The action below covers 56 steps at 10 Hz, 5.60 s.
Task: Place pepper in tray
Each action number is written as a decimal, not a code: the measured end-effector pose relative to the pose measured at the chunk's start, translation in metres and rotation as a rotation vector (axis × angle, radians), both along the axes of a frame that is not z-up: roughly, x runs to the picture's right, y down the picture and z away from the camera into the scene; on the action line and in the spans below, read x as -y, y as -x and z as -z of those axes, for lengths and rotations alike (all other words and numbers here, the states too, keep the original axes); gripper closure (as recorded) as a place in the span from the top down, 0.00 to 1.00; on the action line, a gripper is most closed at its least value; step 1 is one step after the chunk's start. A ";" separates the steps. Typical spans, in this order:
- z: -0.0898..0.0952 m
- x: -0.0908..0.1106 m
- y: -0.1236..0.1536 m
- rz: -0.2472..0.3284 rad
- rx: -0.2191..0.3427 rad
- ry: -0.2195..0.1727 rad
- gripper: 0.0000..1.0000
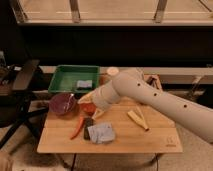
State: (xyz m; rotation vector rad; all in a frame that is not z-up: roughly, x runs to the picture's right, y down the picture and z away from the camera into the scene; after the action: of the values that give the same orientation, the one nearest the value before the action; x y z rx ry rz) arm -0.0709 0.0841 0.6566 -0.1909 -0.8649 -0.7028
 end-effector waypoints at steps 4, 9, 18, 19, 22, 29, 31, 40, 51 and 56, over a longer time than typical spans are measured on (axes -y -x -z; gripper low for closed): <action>-0.033 -0.012 0.062 0.057 0.080 -0.008 0.65; -0.078 -0.059 0.088 0.100 0.104 0.038 0.65; -0.139 -0.097 0.100 0.183 0.020 0.112 0.65; -0.144 -0.098 0.095 0.181 0.008 0.120 0.65; -0.159 -0.105 0.084 0.172 -0.021 0.146 0.65; -0.178 -0.118 0.065 0.142 -0.056 0.188 0.27; -0.175 -0.119 0.066 0.144 -0.057 0.190 0.06; -0.065 0.002 0.026 -0.233 0.149 0.090 0.00; -0.098 0.063 -0.004 -0.331 0.083 0.034 0.00; -0.144 0.108 0.004 -0.318 0.049 -0.006 0.00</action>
State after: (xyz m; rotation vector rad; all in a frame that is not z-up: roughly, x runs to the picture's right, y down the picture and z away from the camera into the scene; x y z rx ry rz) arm -0.0746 -0.0243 0.8008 -0.0289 -0.9149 -0.4143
